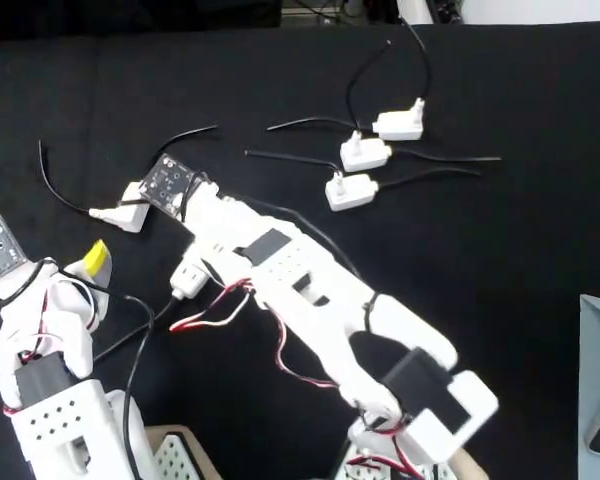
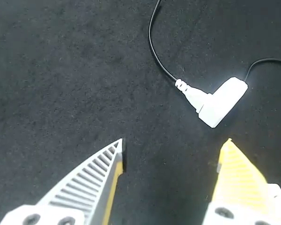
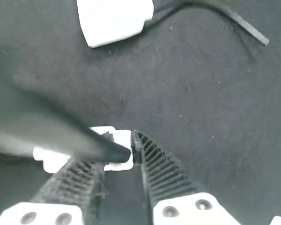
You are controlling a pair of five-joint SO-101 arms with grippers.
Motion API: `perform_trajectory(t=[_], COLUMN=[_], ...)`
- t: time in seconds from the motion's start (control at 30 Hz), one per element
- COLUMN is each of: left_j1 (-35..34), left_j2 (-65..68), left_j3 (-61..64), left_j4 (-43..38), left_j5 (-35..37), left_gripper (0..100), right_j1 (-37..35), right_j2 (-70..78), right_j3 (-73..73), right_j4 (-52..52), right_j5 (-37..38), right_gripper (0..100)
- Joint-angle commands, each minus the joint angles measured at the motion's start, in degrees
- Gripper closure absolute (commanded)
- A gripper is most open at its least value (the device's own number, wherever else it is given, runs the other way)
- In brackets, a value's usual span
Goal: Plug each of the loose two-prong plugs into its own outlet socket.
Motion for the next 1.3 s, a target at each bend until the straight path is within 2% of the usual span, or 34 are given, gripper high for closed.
perform_trajectory(t=[0.0,0.43,1.27], left_j1=[-0.31,-0.31,-0.31], left_j2=[-0.62,-0.62,-0.62], left_j3=[-0.13,-0.13,-0.13], left_j4=[-1.23,-1.32,-1.05], left_j5=[0.26,0.18,0.09], left_gripper=[68,68,68], right_j1=[-0.79,-3.60,-1.67], right_j2=[-4.44,-4.35,1.27], right_j3=[-1.98,0.92,1.10], right_j4=[0.44,0.44,-2.02], right_j5=[-1.32,-3.78,-3.34], right_gripper=[98.7,98.7,98.7])
